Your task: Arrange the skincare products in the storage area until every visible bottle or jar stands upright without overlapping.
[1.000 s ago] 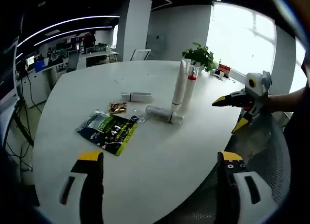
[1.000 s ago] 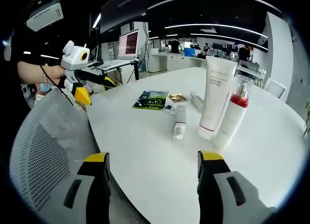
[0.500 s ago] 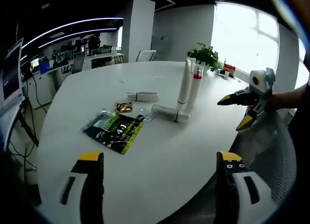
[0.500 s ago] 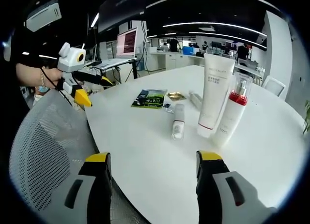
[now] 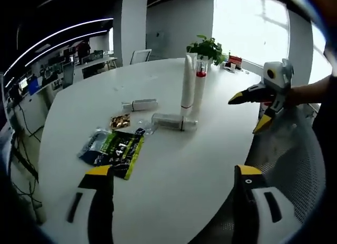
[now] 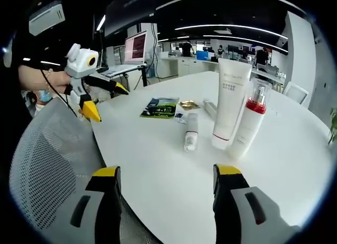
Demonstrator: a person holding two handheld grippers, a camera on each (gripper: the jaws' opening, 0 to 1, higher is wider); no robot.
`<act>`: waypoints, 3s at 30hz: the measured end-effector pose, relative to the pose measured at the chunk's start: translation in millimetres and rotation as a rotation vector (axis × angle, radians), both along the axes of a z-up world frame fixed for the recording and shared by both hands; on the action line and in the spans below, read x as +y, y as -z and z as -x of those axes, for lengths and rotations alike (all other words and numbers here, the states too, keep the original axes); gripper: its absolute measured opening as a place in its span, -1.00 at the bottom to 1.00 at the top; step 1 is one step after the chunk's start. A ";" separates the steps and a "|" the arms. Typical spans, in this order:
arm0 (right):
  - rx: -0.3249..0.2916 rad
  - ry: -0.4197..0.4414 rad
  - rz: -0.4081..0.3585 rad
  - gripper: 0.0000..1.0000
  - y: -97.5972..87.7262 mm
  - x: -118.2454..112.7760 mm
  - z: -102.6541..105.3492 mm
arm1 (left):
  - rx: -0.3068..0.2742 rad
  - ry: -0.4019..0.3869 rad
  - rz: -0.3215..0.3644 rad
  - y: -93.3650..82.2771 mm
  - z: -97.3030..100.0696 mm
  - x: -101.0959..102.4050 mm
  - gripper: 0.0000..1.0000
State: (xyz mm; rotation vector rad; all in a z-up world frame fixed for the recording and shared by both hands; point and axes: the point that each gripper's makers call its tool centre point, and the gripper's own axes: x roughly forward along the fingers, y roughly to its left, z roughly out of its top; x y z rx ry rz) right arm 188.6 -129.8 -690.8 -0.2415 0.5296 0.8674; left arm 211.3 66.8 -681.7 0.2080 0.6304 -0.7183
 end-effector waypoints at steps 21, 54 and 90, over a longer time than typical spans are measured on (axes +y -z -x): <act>-0.016 0.036 0.021 0.43 4.2 -8.8 -7.2 | -0.030 0.342 -0.236 13.7 -56.2 -44.3 0.86; -0.009 0.060 0.060 0.37 10.0 -16.5 -9.9 | -0.043 0.769 -0.423 51.9 -107.5 -123.8 0.55; -0.006 0.075 0.067 0.34 11.4 -20.1 -11.7 | 0.085 0.908 -0.525 86.7 -99.9 -137.5 -0.32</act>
